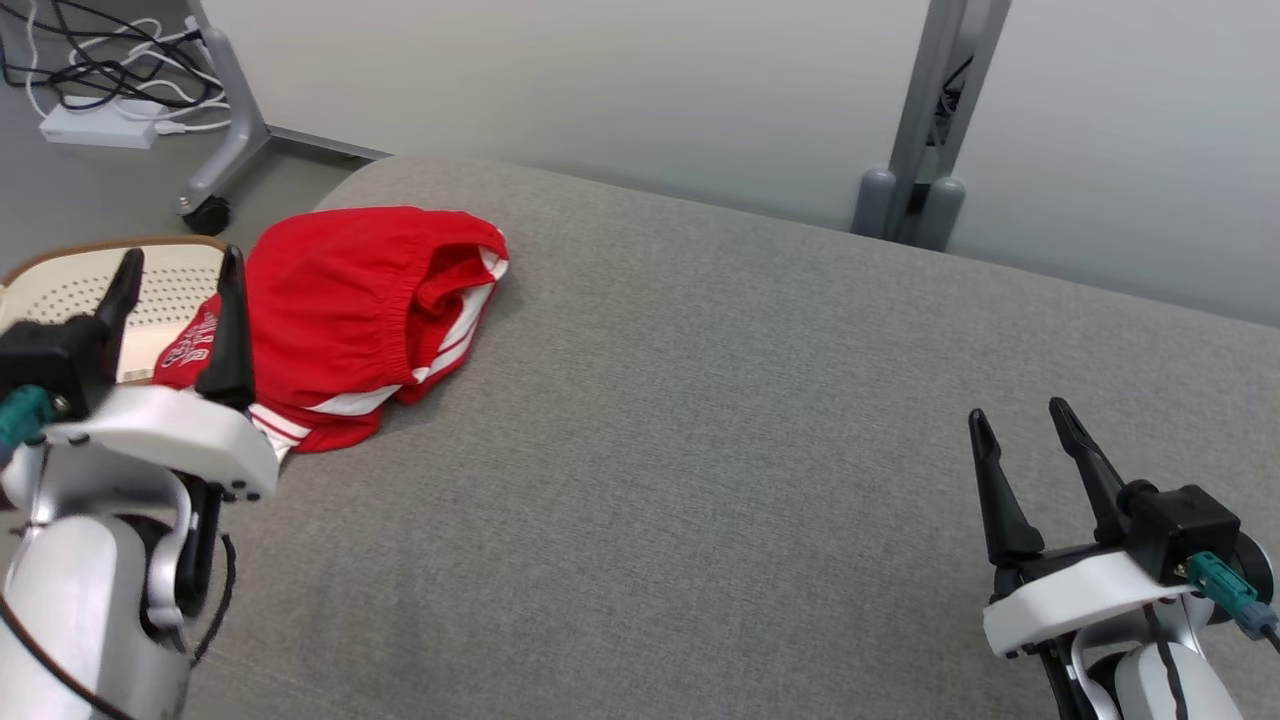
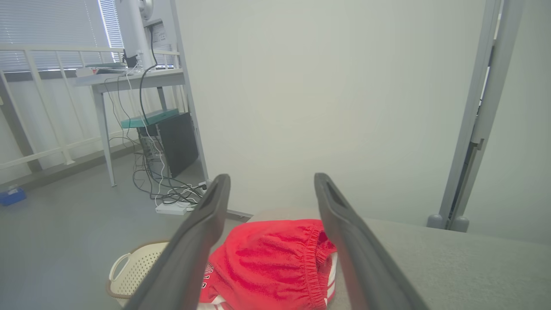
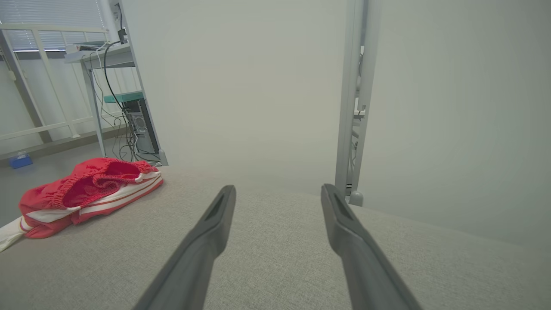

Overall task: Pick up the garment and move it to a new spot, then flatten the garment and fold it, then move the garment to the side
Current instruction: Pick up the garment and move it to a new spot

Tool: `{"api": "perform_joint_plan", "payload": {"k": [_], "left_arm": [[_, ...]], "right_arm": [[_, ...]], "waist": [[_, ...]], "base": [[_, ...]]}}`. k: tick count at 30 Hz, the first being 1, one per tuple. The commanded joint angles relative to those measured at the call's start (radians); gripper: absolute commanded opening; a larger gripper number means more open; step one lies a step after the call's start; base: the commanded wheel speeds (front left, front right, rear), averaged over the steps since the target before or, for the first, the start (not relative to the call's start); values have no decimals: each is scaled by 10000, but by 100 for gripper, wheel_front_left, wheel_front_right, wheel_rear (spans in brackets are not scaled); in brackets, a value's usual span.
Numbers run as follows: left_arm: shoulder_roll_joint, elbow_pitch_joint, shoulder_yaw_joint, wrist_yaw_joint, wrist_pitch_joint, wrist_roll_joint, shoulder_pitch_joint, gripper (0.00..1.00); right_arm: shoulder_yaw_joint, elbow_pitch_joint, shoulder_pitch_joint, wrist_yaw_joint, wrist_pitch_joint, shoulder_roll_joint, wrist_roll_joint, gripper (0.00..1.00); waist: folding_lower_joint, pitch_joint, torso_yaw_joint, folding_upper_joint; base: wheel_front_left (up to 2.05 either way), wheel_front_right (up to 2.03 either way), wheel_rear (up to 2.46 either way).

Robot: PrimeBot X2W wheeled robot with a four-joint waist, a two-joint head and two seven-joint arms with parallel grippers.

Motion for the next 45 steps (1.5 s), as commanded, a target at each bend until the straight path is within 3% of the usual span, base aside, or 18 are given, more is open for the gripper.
{"api": "perform_joint_plan", "payload": {"k": [1,8,16,20,25,26,27,28,38,45], "left_arm": [[169,327,67,-144,190,-127,-538,100],[629,3320,63,-963,1324,-771,-2277,100],[701,6440,-105,-1793,1980,-1279,-3406,100],[728,7556,20,-1834,1977,-1480,-3803,100],[959,8705,113,-1471,1835,-1408,-4225,100],[993,8851,167,-1402,1723,-1438,-4300,86],[1006,9014,237,-1325,1621,-1506,-4355,86],[1033,9138,262,-1305,1490,-1521,-4420,0],[1293,8594,632,-1028,-1188,-1486,-5252,0],[1105,7135,358,-1055,-1980,-1284,-4819,0]], "right_arm": [[67,-72,-174,19,60,-69,-6,100],[353,-137,-660,19,170,-70,-284,100],[136,-255,-910,19,282,-66,-510,100],[115,-373,-1046,19,327,-70,-566,100],[52,-500,-1192,19,306,-70,-615,100],[18,-518,-1204,19,302,-66,-627,100],[-36,-529,-1195,19,307,-70,-647,100],[-77,-540,-1188,19,314,-67,-655,100],[-725,-687,-1057,19,174,-67,-464,100],[-1081,-487,-702,19,30,-67,-82,100]], "waist": [[-1,300,-389,-1],[-1,1105,-1461,-1],[-1,1930,-2210,-1],[-1,2302,-2456,-1],[-1,2573,-2663,-1],[-1,2598,-2677,-1],[-1,2619,-2686,-1],[-1,2640,-2693,-1],[-1,2460,-2645,-1],[-1,1844,-2937,-1]], "base": [[0,0,0],[0,0,0],[0,0,0],[0,0,0],[0,0,0],[0,0,0],[0,0,0],[0,0,0],[0,0,0],[0,0,0]]}}
